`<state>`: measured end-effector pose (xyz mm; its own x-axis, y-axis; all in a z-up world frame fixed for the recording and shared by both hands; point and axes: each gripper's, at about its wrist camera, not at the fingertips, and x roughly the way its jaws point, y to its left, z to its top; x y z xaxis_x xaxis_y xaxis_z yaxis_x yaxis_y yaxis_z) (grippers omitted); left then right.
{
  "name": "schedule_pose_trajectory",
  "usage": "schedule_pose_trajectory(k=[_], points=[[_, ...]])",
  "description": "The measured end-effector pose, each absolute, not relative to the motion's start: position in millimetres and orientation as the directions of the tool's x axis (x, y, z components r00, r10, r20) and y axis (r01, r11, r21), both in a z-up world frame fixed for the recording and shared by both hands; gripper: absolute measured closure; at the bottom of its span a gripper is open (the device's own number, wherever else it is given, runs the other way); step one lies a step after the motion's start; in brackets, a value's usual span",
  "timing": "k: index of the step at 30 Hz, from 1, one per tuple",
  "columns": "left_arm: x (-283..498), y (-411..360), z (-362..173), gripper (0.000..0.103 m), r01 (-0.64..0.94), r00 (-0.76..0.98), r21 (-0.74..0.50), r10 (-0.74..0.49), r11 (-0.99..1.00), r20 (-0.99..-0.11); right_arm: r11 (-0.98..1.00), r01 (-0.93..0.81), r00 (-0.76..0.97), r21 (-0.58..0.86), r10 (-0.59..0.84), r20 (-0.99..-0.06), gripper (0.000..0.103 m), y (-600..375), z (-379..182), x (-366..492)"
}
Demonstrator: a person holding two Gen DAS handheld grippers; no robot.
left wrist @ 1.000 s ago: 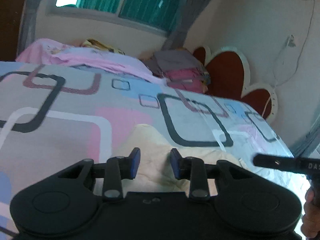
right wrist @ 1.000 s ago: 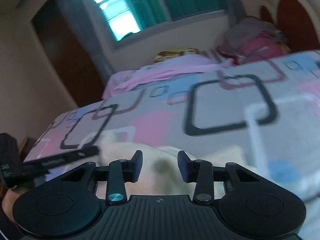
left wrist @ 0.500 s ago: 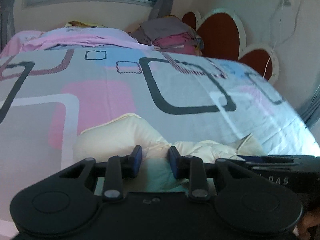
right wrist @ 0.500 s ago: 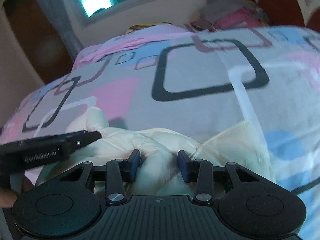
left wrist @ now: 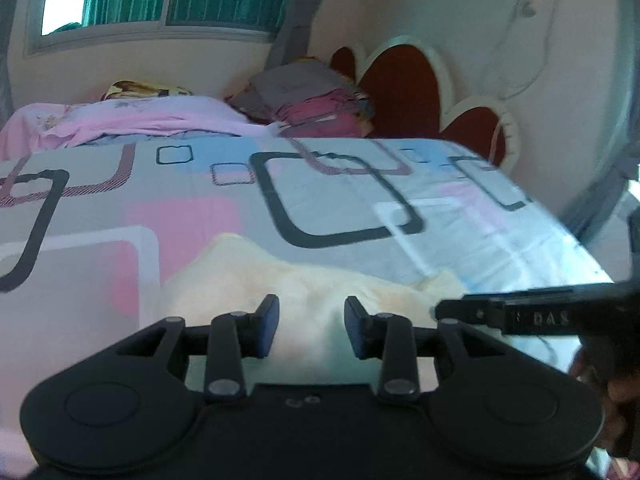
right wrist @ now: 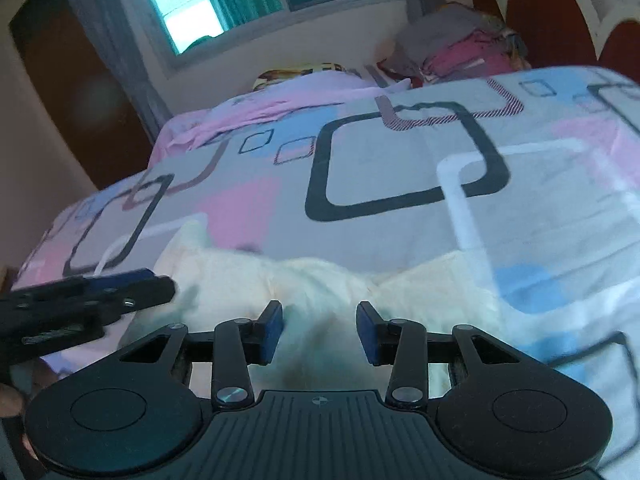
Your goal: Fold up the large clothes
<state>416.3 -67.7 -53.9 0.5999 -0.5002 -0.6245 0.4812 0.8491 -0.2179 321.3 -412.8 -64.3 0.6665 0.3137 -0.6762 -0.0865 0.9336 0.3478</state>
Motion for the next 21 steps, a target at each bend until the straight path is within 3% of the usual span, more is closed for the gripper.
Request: schedule_pose_trajectory(k=[5,15,18,21], points=[[365,-67,-54,0.068,0.514,0.561,-0.252,-0.544,0.82,-0.624,0.942,-0.085,0.627,0.324,0.303,-0.718,0.062,-415,-70,280],[333,-86,-105,0.068,0.529,0.591,-0.123,-0.468,0.84,-0.657,0.948,-0.093,0.635,0.306,0.293,-0.715,0.062,-412,-115,238],[335,-86,-93,0.069,0.514,0.573,-0.135,-0.456,0.847,-0.681,0.938,-0.06,0.627,0.341,0.301,-0.718,0.062,-417,-98,235],[314,-76,-65,0.069,0.515,0.588,-0.167,-0.488,0.841,-0.645,0.922,-0.106,0.676,0.373,0.342,-0.653,0.062,-425,-65,211]])
